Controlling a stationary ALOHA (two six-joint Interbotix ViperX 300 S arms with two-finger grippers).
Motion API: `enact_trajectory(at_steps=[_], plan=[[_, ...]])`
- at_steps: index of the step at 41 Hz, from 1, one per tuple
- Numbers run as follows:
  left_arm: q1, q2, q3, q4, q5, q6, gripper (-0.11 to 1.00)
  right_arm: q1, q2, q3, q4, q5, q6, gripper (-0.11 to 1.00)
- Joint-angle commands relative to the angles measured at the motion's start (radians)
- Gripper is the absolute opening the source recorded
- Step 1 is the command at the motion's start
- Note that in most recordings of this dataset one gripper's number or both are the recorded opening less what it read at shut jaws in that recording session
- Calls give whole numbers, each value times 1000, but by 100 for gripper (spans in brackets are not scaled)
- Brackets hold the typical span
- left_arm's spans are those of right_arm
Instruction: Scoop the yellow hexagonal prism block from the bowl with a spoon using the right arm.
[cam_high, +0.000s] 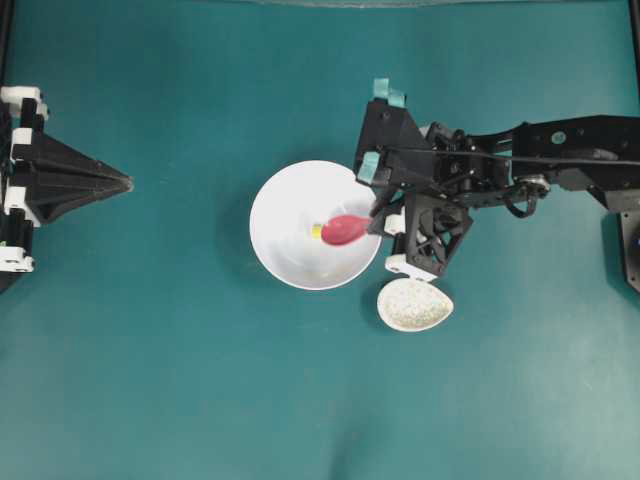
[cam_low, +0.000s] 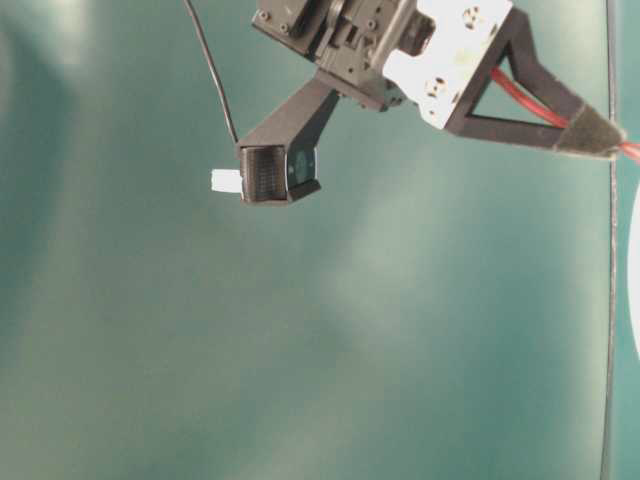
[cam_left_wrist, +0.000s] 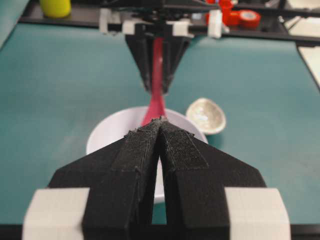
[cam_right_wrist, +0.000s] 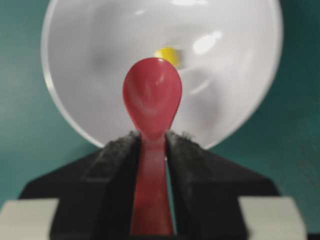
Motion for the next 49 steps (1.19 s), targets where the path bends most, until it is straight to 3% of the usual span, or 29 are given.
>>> enact_trajectory(at_steps=[1, 13, 27, 49], plan=[[0, 5, -28, 2, -11, 0, -1, 3, -3, -40, -3, 32, 3, 25], [0, 6, -26, 2, -15, 0, -1, 3, 52, -101, -9, 91, 5, 25], [0, 6, -28, 3, -15, 0, -1, 2, 109, -103, -26, 81, 5, 25], [0, 6, -28, 2, -15, 0, -1, 2, 158, -104, -69, -120, -5, 25]])
